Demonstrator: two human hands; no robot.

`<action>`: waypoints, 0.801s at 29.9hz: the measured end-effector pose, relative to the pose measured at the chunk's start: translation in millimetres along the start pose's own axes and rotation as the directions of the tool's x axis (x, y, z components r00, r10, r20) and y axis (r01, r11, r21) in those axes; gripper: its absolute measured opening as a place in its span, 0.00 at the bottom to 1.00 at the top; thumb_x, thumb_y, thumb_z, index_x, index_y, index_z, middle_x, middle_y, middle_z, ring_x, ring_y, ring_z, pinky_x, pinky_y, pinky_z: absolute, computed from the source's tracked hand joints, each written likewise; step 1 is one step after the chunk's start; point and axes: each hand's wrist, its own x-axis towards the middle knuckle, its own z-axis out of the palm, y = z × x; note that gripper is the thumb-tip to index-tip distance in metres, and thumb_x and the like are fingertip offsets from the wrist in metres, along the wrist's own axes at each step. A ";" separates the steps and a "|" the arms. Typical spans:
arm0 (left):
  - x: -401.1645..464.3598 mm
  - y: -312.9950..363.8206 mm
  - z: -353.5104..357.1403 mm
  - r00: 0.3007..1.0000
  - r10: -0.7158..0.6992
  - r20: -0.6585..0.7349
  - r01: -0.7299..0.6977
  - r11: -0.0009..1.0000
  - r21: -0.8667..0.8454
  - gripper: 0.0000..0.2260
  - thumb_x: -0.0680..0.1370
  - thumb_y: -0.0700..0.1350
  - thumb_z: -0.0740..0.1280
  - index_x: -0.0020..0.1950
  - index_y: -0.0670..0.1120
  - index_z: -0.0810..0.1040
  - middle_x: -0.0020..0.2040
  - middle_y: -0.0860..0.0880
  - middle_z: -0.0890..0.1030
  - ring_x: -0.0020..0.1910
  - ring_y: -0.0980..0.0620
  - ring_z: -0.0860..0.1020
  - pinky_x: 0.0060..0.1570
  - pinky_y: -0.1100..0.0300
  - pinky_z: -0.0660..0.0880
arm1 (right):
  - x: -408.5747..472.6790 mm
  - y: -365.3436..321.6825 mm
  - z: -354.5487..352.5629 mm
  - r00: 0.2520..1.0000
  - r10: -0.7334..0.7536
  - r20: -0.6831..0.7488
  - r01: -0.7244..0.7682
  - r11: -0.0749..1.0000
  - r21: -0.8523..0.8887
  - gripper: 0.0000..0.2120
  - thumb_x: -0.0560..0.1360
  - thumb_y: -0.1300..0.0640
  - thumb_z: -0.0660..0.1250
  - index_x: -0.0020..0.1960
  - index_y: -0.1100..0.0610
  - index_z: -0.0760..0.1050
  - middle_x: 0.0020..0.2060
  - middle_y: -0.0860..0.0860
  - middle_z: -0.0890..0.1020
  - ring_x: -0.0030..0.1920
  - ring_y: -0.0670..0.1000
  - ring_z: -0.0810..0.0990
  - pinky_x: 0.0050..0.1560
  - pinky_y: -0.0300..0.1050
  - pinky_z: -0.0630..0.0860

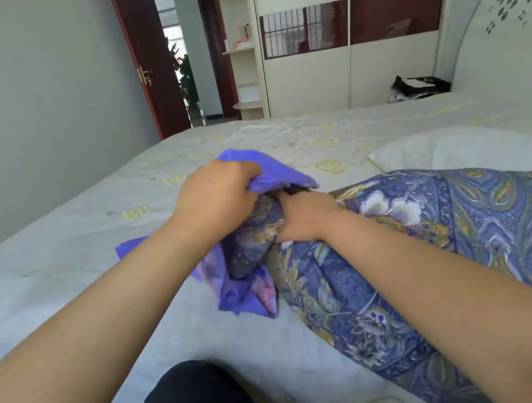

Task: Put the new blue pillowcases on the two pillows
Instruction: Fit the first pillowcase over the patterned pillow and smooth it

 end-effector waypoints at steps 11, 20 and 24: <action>-16.0 11.5 54.5 0.977 -0.122 0.176 0.163 0.956 -0.245 0.10 0.77 0.42 0.59 0.56 0.46 0.75 0.50 0.40 0.80 0.50 0.39 0.77 0.40 0.54 0.68 | -10.2 0.6 17.7 0.996 -0.032 -0.082 0.019 0.989 -0.150 0.29 0.70 0.37 0.63 0.63 0.53 0.68 0.51 0.54 0.79 0.49 0.58 0.79 0.39 0.45 0.70; -40.1 -26.5 108.1 0.916 -0.394 -0.079 0.377 0.910 -0.170 0.12 0.74 0.40 0.61 0.56 0.48 0.74 0.55 0.45 0.72 0.49 0.40 0.75 0.38 0.50 0.72 | -4.6 29.8 23.5 0.987 0.139 -0.076 -0.146 0.985 -0.097 0.47 0.66 0.28 0.64 0.70 0.61 0.59 0.66 0.57 0.71 0.60 0.59 0.75 0.46 0.51 0.73; -53.8 -44.5 126.7 0.712 -0.701 -0.031 0.543 0.578 -0.609 0.09 0.74 0.36 0.60 0.52 0.45 0.73 0.49 0.44 0.77 0.50 0.41 0.74 0.43 0.54 0.68 | -4.7 36.1 32.2 0.971 0.154 -0.182 -0.169 0.983 -0.069 0.46 0.67 0.32 0.65 0.73 0.56 0.52 0.64 0.57 0.71 0.53 0.59 0.78 0.38 0.48 0.74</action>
